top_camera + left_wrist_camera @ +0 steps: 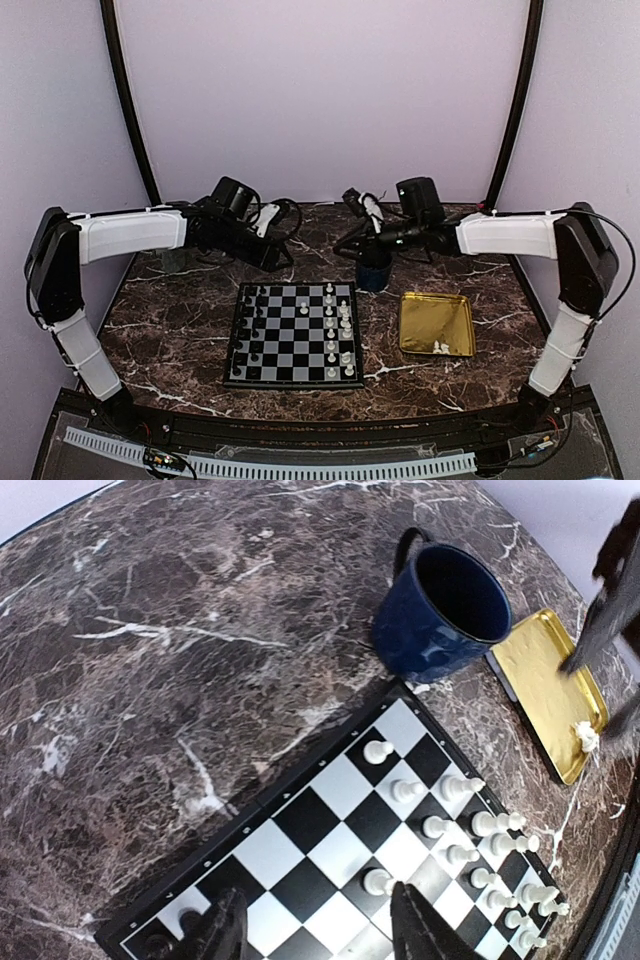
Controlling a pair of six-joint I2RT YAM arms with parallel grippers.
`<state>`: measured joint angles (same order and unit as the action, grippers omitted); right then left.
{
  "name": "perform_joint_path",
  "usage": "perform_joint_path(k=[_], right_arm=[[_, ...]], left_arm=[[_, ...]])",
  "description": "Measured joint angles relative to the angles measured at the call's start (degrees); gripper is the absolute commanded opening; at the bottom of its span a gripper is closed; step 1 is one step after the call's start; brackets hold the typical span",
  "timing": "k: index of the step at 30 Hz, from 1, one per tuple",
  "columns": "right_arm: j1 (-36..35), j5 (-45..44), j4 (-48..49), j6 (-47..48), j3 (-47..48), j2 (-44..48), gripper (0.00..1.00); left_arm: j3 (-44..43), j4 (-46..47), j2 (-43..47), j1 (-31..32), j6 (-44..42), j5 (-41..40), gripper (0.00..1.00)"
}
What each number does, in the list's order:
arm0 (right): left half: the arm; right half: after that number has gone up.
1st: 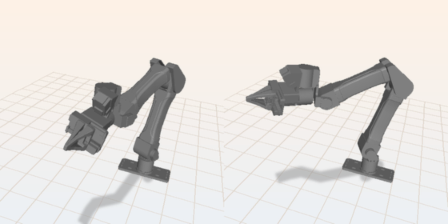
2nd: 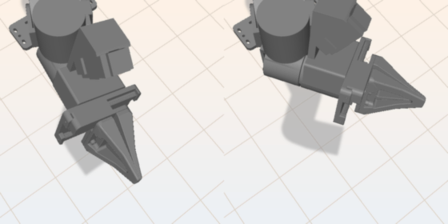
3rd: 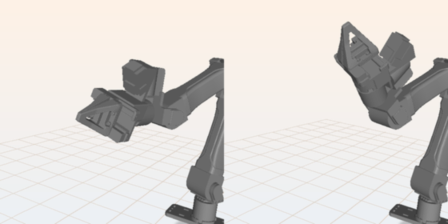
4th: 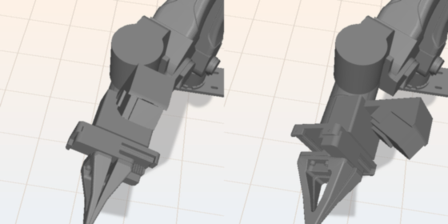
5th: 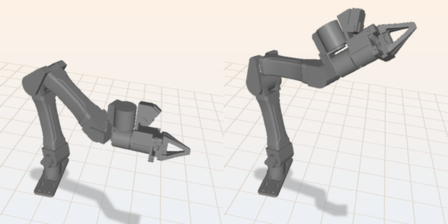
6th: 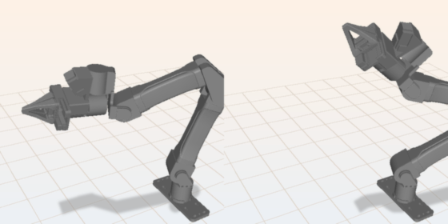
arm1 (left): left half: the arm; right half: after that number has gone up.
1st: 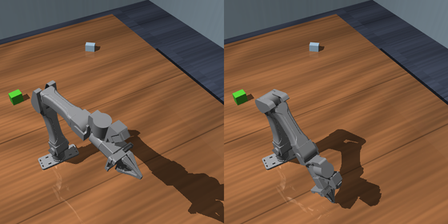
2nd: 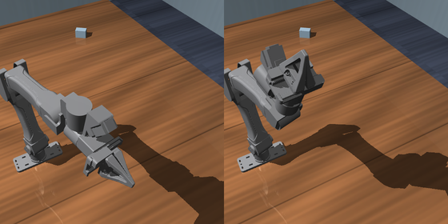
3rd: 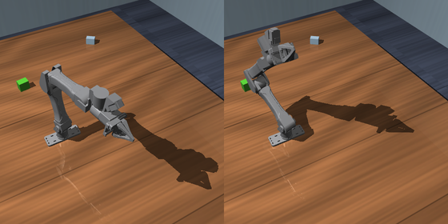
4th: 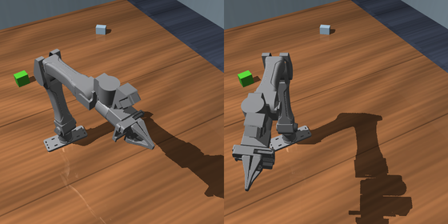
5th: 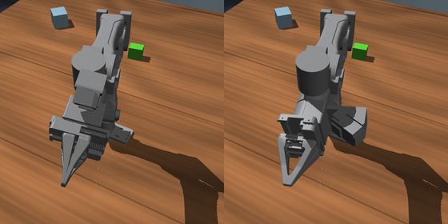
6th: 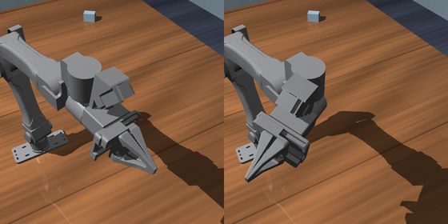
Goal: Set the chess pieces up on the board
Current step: Pick up the rook from the chessboard.
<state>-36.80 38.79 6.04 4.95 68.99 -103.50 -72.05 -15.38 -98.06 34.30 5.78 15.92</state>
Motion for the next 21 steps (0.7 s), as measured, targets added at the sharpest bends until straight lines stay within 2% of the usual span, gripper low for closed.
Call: perform_joint_path(k=[6, 10, 14, 17, 21], right_arm=[[9.42, -0.72, -13.57, 5.16, -0.20, 12.37, 0.31], [14.82, -1.03, -20.46, 8.39, -5.64, 18.29, 0.36], [20.31, 0.02, -24.50, 9.60, -11.08, 21.79, 0.38], [23.47, 0.48, -25.40, 9.81, -11.30, 22.91, 0.38], [24.33, 1.38, -25.42, 10.16, -11.30, 23.78, 0.38]], left_arm=[[-9.84, -9.29, -7.21, 6.69, -5.20, -1.95, 0.49], [-15.26, -14.91, -13.33, 10.47, -7.72, -5.35, 0.49], [-18.16, -19.76, -17.16, 11.47, -9.18, -7.58, 0.49], [-19.47, -22.47, -18.36, 11.58, -9.75, -8.55, 0.48], [-19.93, -24.37, -18.49, 11.61, -9.92, -10.01, 0.40]])
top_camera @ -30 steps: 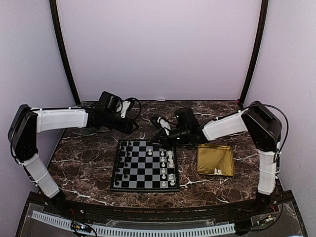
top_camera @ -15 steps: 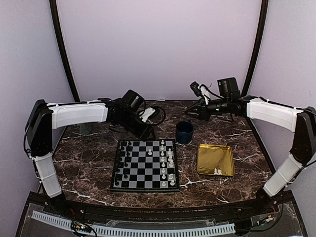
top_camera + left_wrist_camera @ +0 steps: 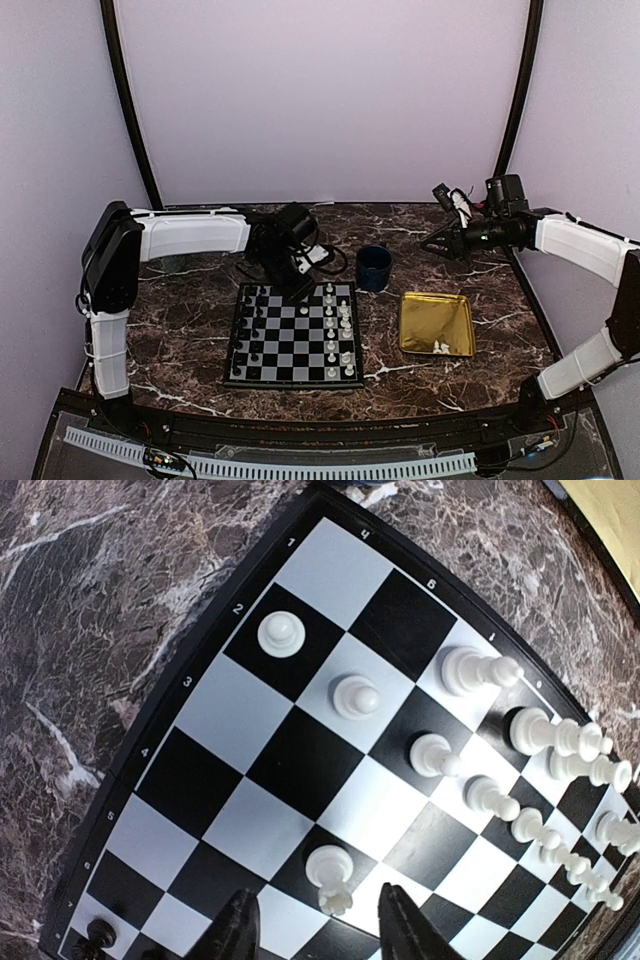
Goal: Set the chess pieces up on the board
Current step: Pick up the rook from the chessboard, then place the rook at h1.
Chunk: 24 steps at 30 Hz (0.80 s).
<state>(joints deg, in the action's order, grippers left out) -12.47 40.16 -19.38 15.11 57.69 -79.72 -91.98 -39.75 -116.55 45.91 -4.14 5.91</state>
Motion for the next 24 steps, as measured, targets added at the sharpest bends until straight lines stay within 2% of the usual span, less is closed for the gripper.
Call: perform_joint_path(k=[12, 18, 24], right_arm=[[0.17, 1.42, -0.33, 1.07, 0.00, 0.00, 0.37], [0.26, 1.68, -0.42, 1.55, 0.00, 0.00, 0.36], [0.50, 1.79, -0.44, 1.81, 0.00, -0.02, 0.36]], left_arm=[[-0.66, -0.96, -1.66, 0.02, -0.07, 2.19, 0.23], [-1.36, -1.62, -2.67, 0.02, 0.24, 2.45, 0.09], [-4.02, -2.71, -2.97, 0.09, 0.33, 2.97, 0.06]])
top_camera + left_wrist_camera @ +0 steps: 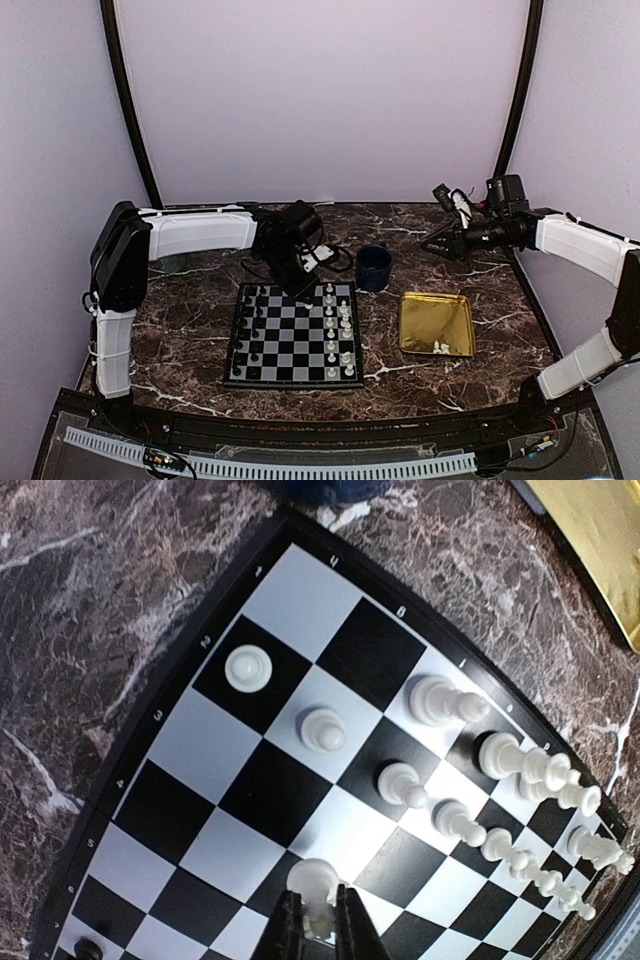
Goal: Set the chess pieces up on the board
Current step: Place the rook at h1.
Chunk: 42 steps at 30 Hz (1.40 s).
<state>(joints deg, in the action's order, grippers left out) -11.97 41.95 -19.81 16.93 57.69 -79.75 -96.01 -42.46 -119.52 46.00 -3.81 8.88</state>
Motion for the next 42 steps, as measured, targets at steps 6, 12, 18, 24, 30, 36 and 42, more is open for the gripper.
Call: perform_joint_path(k=[6, 12, 18, 24, 30, 36, 42], right_arm=[[0.15, 0.02, 0.00, 0.17, 0.00, 0.00, 0.36], [0.44, 0.02, -0.02, 0.37, 0.00, -0.13, 0.36], [0.61, 0.02, -0.04, 0.42, 0.00, -0.28, 0.36], [0.70, 0.04, -0.24, 0.50, 0.02, -0.61, 0.36], [0.72, 0.07, -0.85, 0.87, 0.04, -1.73, 0.36], [0.72, 0.26, -1.16, 1.27, 0.04, -2.45, 0.36], [0.72, 0.46, -1.68, 1.53, 0.26, -3.32, 0.36]], left_arm=[[-4.68, 0.70, -0.04, 0.31, -0.04, 0.11, 0.06], [-9.35, 3.02, -1.90, 0.70, -0.09, 0.79, 0.06], [-12.98, 4.81, -6.23, 0.79, -0.26, 1.55, 0.06], [-14.58, 5.46, -9.81, 0.85, -0.31, 1.84, 0.07], [-15.85, 5.97, -11.50, 1.03, -0.31, 1.86, 0.08], [-16.94, 6.69, -12.76, 1.18, -0.31, 2.01, 0.08], [-18.43, 6.88, -14.36, 1.18, -0.33, 1.95, 0.09]])
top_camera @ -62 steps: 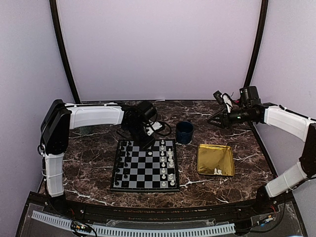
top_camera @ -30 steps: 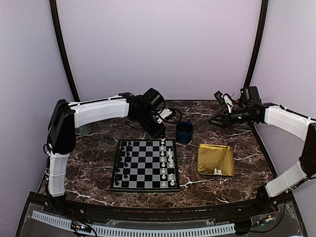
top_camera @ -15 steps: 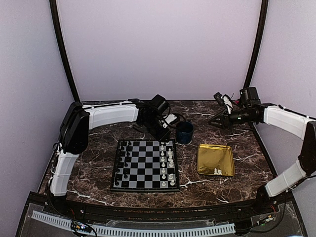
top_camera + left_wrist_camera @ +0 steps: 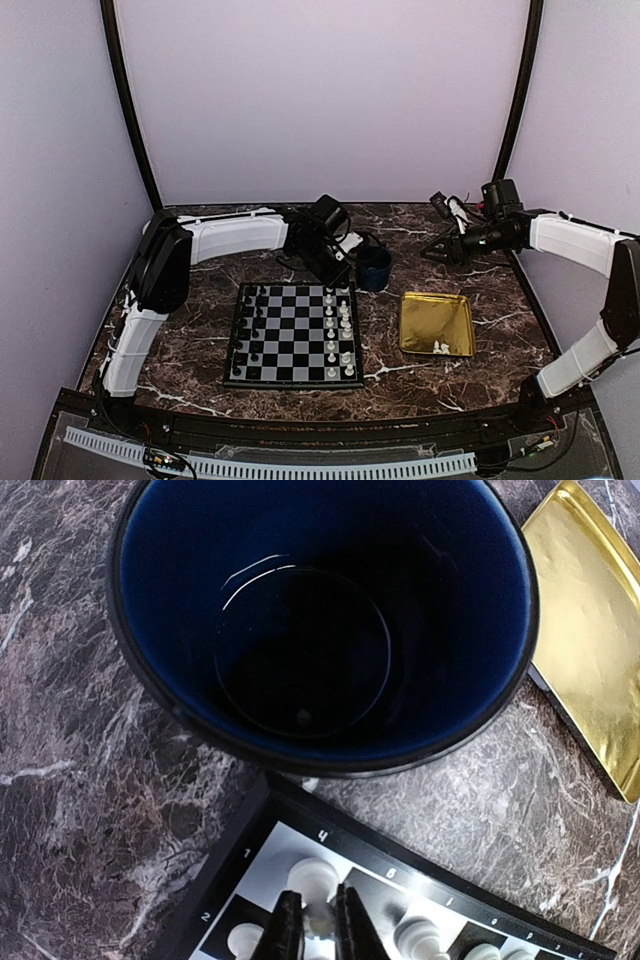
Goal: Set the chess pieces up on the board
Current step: Place the rook at h1.
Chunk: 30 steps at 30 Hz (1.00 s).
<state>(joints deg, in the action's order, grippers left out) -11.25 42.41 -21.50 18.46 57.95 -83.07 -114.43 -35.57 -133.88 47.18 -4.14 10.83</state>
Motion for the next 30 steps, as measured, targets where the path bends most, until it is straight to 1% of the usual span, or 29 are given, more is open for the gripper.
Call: perform_joint_path(k=[5, 9, 19, 25, 30], right_arm=[[0.00, 0.04, -0.55, 0.17, 0.17, -0.42, 0.36], [0.00, 0.13, -0.90, 0.39, 0.35, -0.50, 0.36], [0.00, -0.66, -2.16, 0.81, 0.81, -0.94, 0.36], [0.04, -7.26, -11.87, 5.25, 5.03, -0.94, 0.35], [-0.15, -14.73, -23.91, 10.58, 5.40, -0.92, 0.35]], left_arm=[[-0.31, -0.17, -0.52, 0.00, -0.04, -0.02, 0.11], [-1.03, -0.48, -0.79, 0.00, -0.17, -0.07, 0.20], [-2.58, -1.70, -0.92, 0.07, -0.24, -0.70, 0.26], [-3.15, -2.93, -0.74, 0.52, -0.17, -1.97, 0.27], [0.76, -2.84, 3.04, 1.03, 1.01, -3.28, 0.28]])
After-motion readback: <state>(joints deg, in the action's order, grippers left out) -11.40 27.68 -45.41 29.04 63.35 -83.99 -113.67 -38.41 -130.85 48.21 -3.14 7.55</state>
